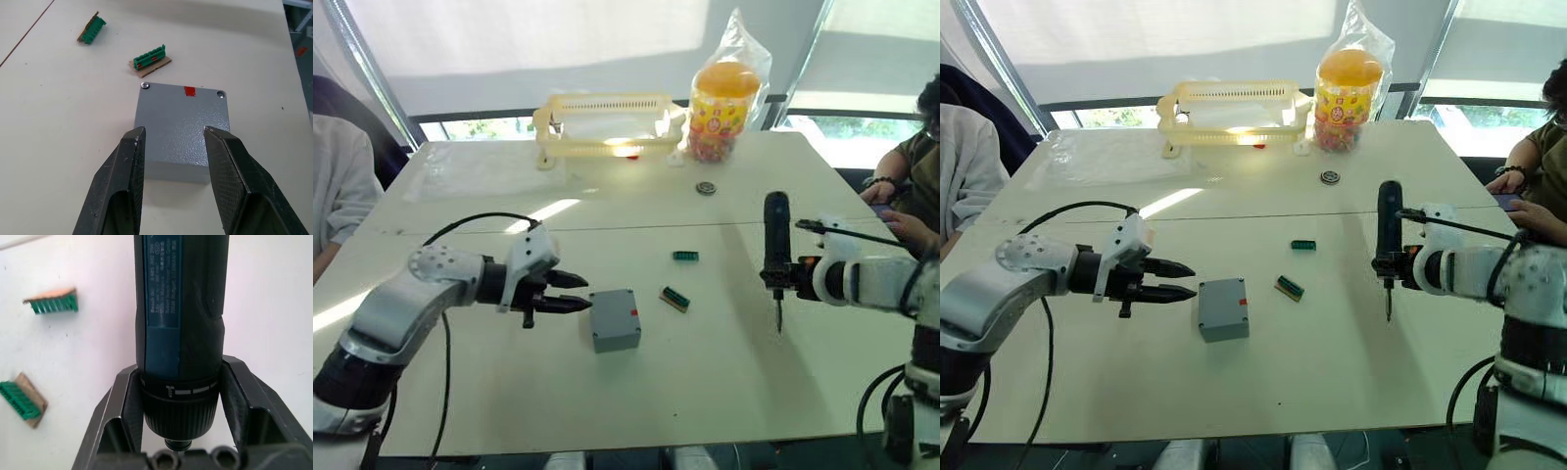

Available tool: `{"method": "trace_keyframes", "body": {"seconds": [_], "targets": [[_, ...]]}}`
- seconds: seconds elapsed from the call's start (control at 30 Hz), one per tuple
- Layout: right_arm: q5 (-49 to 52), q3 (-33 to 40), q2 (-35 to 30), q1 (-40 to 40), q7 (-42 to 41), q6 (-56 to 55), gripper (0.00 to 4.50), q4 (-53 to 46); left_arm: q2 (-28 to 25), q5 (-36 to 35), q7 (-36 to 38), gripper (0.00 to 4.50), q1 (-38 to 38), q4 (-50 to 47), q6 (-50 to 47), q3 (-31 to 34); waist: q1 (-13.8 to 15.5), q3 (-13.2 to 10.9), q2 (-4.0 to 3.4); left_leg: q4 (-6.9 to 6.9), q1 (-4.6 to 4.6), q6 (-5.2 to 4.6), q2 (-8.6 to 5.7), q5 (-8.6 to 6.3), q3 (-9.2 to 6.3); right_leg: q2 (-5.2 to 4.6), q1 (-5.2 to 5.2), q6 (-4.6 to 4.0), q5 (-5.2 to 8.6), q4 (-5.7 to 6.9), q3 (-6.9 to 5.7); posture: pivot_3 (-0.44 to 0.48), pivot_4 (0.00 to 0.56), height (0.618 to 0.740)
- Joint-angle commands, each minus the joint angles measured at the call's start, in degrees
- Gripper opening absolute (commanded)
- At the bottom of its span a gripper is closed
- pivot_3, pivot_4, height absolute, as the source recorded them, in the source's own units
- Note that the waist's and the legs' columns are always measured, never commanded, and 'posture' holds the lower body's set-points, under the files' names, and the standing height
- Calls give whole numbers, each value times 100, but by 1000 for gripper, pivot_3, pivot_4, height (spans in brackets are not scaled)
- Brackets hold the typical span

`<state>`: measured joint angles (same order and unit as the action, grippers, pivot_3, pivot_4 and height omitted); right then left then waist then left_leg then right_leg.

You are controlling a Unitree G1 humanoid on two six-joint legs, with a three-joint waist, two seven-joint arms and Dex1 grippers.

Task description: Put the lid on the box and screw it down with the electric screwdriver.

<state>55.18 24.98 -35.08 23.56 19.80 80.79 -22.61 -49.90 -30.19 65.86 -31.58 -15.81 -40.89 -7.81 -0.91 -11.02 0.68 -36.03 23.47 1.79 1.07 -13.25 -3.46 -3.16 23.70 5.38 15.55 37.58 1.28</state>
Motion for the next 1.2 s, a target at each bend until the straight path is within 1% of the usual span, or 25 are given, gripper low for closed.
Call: {"method": "trace_keyframes", "body": {"seconds": [0.03,0.1,0.17,0.23,0.33,0.37,0.5,0.67,0.9,1.2], "targets": [[-797,-86,515,-306,-255,-1782,1757,-1073,105,76,144,1873,-294,188,55,-98,-1,-2,-9,-3,0,0,0,0,3,0,0,0,0,0,2,0,150,740],[-1003,-245,1105,-338,-523,-2681,1757,-1270,176,232,208,1873,-419,285,104,-303,-55,-7,-17,-8,-1,0,-1,0,11,-1,1,0,-1,1,9,0,150,740],[-1186,-552,1492,-329,-924,-3356,1757,-1420,274,337,186,1873,-521,376,85,-421,-100,-6,-25,-6,-3,0,-1,0,19,-1,2,0,-1,0,17,0,150,740],[-1372,-893,1675,-366,-1310,-3809,1757,-1493,324,368,191,1873,-555,379,43,-461,-135,-6,-25,-3,-3,0,0,0,15,0,3,0,0,1,15,0,150,740],[-1606,-1773,1910,-373,-2175,-4503,1757,-1587,335,460,133,1873,-414,181,-46,-585,-163,-6,-24,-3,-3,0,0,0,13,1,3,0,0,3,14,0,150,740],[-1665,-1957,1973,-363,-2358,-4662,1757,-1563,317,501,126,1873,-345,114,-44,-625,-171,-6,-25,-3,-3,0,0,0,13,1,3,0,0,3,15,0,150,740],[-2019,-2444,2103,-328,-2767,-5071,1757,-1368,314,712,18,1873,-120,10,55,-724,-146,-6,-24,-4,-4,0,1,0,11,1,3,-1,0,6,14,0,150,740],[-2456,-2917,2200,-335,-3205,-5508,1757,-1091,335,1183,-254,1873,238,-69,286,-948,-75,-2,-18,-13,-10,1,-2,0,11,-5,-10,-2,0,4,10,0,150,740],[-3012,-3345,2268,-490,-3698,-6020,1757,-618,488,1189,-468,1873,454,-191,207,-872,-2,2,-17,-12,-18,1,-2,1,9,-5,-18,-2,0,5,8,0,150,740],[-3465,-3509,2424,-595,-4004,-6468,1757,-139,451,1180,-448,1873,466,-152,174,-825,-4,4,-17,-12,-22,1,-2,1,10,-5,-21,-2,0,5,8,0,150,740]]}}
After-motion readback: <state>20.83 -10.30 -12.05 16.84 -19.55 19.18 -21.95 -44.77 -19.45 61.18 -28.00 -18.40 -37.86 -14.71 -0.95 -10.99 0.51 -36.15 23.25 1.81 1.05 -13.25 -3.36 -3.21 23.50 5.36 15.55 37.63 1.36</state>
